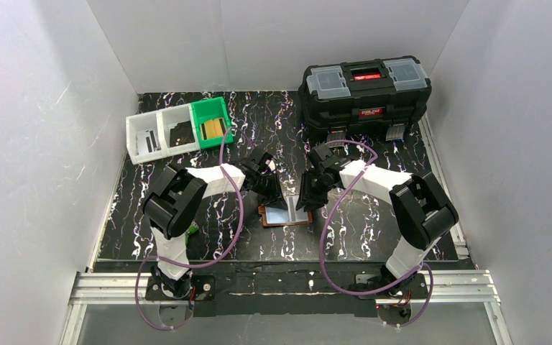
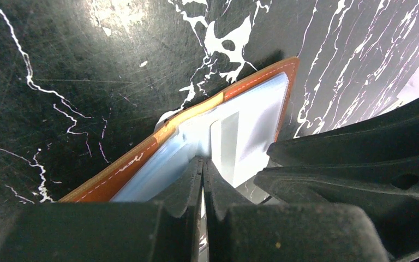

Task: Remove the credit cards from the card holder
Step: Remove the credit card from the card holder.

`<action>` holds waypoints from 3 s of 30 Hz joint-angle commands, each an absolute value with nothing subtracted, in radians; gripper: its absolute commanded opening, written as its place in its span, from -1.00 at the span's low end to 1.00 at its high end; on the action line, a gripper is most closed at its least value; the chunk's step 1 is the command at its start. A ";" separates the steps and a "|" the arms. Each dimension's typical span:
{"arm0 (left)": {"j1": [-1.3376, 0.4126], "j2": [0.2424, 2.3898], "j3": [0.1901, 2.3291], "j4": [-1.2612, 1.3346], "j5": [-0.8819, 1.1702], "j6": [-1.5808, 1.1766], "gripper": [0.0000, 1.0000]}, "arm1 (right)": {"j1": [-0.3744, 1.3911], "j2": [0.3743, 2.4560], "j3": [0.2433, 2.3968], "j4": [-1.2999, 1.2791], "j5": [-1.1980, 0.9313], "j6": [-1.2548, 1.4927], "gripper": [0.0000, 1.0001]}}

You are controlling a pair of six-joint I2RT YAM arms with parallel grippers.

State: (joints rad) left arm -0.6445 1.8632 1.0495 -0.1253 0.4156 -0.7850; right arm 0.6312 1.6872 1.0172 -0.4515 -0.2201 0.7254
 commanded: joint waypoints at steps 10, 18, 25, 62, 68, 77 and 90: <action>-0.658 1.950 1.045 -0.286 0.278 -0.749 -1.00 | 0.578 1.639 1.005 -0.448 -0.285 0.730 0.05; -0.658 1.972 1.063 -0.359 0.239 -0.742 -1.00 | 0.509 1.582 0.943 -0.426 -0.346 0.714 0.11; -0.659 2.007 1.093 -0.396 0.230 -0.735 -1.00 | 0.504 1.596 0.942 -0.383 -0.426 0.733 -0.08; -0.660 2.082 1.119 -0.398 0.254 -0.733 -1.00 | 0.517 1.701 0.928 -0.337 -0.495 0.745 -0.08; -0.661 2.087 1.123 -0.396 0.259 -0.732 -1.00 | 0.525 1.700 0.932 -0.314 -0.547 0.758 -0.08; -0.661 2.083 1.120 -0.394 0.260 -0.729 -1.00 | 0.525 1.690 0.932 -0.274 -0.616 0.790 -0.08; -0.662 2.073 1.114 -0.384 0.269 -0.729 -1.00 | 0.525 1.703 0.910 -0.187 -0.652 0.848 -0.09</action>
